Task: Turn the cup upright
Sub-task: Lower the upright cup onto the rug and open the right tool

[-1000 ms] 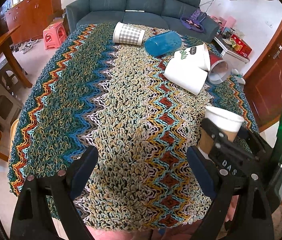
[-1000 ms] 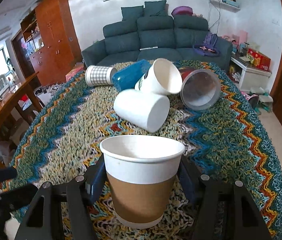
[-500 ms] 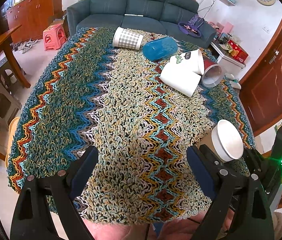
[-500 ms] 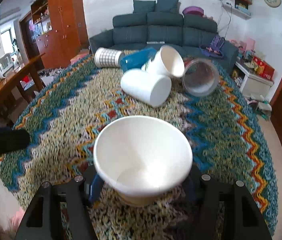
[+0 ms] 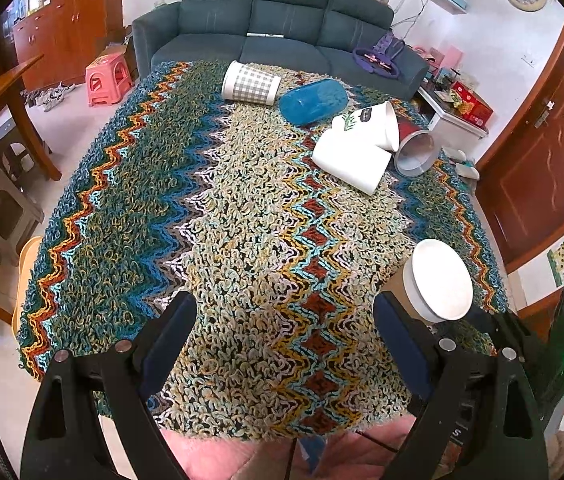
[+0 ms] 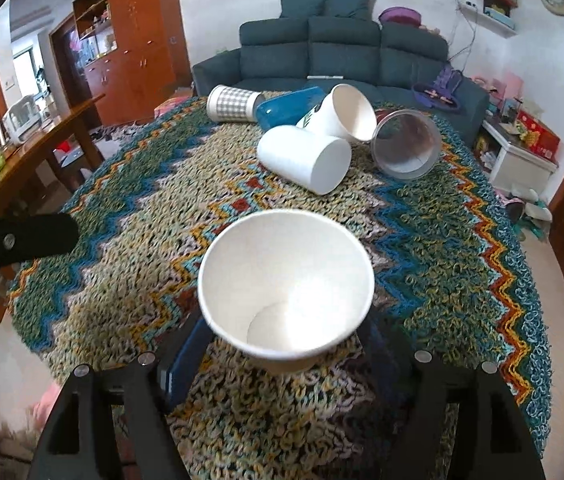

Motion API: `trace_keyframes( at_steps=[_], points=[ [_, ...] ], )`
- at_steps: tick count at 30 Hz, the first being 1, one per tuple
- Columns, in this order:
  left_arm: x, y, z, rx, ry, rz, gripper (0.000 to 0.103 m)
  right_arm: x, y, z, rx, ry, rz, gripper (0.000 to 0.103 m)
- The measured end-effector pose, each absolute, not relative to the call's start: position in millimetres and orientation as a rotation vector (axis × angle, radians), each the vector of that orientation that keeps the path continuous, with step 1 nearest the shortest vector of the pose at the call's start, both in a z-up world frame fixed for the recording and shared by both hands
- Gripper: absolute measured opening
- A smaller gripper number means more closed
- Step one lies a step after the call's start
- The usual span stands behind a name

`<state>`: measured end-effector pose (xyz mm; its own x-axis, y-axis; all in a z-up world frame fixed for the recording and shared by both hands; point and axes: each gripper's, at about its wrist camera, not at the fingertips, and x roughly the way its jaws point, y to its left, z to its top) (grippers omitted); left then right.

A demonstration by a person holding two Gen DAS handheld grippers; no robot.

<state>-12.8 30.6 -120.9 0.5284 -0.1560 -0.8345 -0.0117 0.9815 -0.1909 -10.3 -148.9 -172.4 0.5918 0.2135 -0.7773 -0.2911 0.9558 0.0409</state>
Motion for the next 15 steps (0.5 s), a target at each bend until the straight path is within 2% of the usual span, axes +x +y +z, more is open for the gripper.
trace_keyframes(
  at_steps=[7, 15],
  points=[
    [-18, 26, -111, -0.162, 0.982, -0.094, 0.092, -27, -155, -168, -0.102, 0.924, 0.331, 0.075],
    [-22, 22, -95, -0.138, 0.947, -0.098, 0.092, -49, -162, -121, -0.061, 0.838, 0.447, 0.075]
  ],
)
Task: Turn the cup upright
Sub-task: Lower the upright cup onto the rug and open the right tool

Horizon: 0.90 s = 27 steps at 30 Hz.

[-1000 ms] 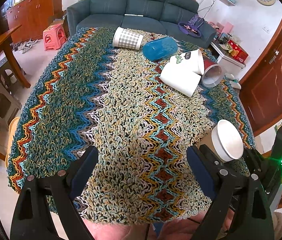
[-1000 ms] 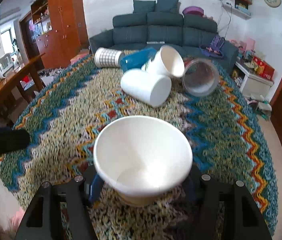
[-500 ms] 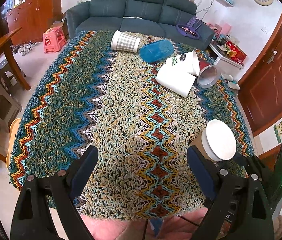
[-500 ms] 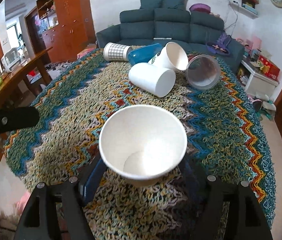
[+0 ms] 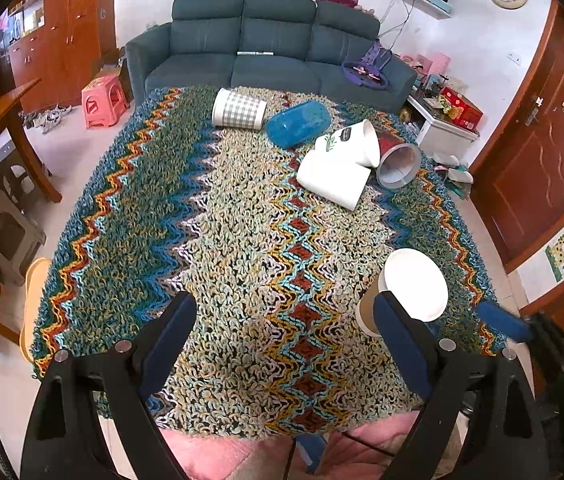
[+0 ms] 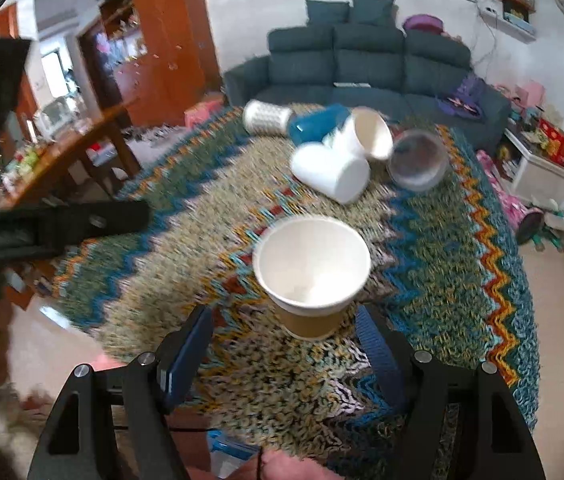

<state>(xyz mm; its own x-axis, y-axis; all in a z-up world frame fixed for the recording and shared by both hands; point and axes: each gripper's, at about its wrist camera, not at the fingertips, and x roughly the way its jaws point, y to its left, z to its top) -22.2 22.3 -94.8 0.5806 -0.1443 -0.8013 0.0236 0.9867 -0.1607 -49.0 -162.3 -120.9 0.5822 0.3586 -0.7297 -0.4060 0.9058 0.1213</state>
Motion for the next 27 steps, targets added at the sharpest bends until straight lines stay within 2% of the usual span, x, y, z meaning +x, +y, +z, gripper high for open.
trace_keyframes(
  at_steps=[7, 14, 27],
  points=[
    [-17, 27, -76, -0.147, 0.938, -0.079, 0.092, -56, -160, -81, -0.118, 0.735, 0.42, 0.075],
    [-12, 28, -48, -0.108, 0.9, -0.028, 0.092, -22, -172, -51, 0.0, 0.824, 0.32, 0.075],
    [-3, 25, -5, -0.064, 0.829, 0.017, 0.092, -7, -178, 6, 0.08, 0.841, 0.213, 0.075]
  ],
)
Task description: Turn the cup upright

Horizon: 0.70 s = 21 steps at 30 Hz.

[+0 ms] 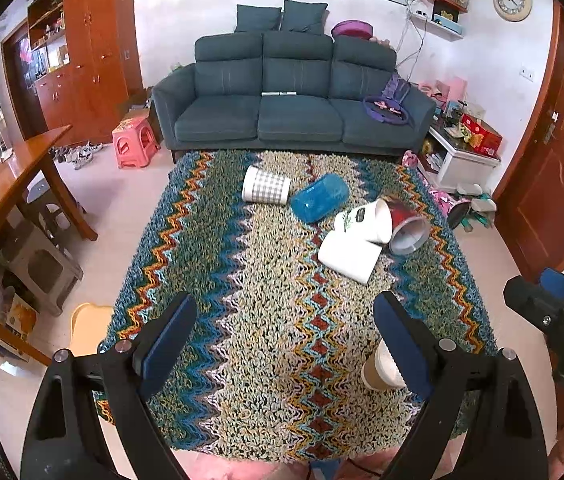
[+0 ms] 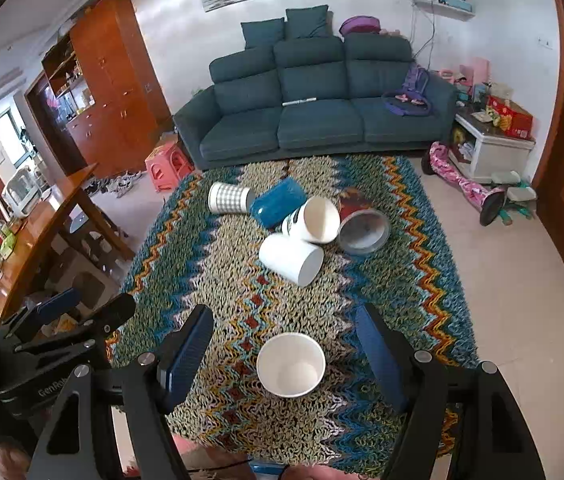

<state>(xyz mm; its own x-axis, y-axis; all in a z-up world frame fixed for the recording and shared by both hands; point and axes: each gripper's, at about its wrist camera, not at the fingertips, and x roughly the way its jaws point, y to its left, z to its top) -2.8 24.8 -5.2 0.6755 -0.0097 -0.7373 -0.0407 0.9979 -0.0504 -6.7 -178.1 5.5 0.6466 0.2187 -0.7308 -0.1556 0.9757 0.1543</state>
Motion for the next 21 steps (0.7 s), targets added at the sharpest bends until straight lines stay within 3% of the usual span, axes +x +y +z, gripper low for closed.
trace_keyframes(
  at_steps=[21],
  points=[
    [0, 17, 20, -0.05, 0.805, 0.028, 0.092, 3, -172, 26, 0.03, 0.81, 0.187, 0.075]
  ],
)
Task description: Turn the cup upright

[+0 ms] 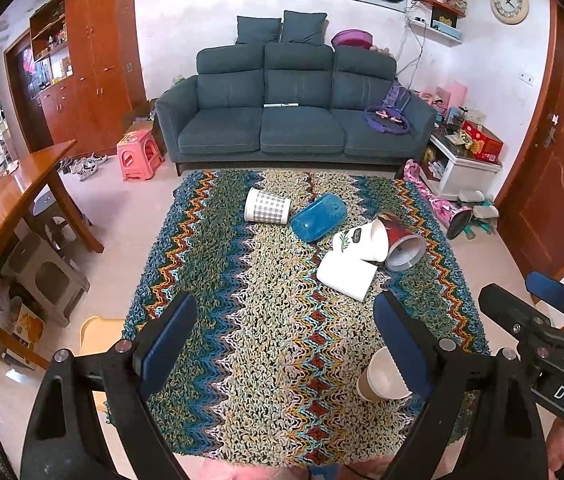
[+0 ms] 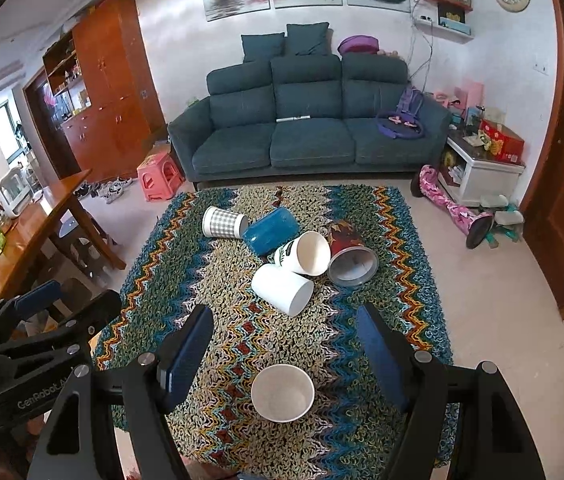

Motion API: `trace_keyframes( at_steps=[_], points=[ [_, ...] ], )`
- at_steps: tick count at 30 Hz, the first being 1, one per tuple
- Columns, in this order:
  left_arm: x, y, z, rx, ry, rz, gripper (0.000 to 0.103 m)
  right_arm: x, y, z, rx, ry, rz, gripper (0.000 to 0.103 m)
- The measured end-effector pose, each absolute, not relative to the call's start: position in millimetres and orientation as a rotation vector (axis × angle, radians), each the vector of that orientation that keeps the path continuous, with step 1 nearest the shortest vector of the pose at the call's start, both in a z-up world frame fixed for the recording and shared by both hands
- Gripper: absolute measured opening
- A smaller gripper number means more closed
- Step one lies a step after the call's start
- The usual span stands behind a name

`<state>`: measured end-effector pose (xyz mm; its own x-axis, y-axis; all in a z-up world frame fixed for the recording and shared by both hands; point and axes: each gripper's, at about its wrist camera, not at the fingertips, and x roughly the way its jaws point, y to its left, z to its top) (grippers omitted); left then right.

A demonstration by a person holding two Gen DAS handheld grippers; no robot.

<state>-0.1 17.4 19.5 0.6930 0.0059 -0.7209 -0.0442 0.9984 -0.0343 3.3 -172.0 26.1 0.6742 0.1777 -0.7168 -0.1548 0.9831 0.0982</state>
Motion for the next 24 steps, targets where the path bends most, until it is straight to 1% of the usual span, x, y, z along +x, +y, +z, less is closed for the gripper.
trace_keyframes(
  at_steps=[24],
  points=[
    [0.1, 20.8, 19.5, -0.056, 0.816, 0.032, 0.092, 5.2, -168.2, 19.0, 0.013, 0.832, 0.18, 0.075]
  ],
)
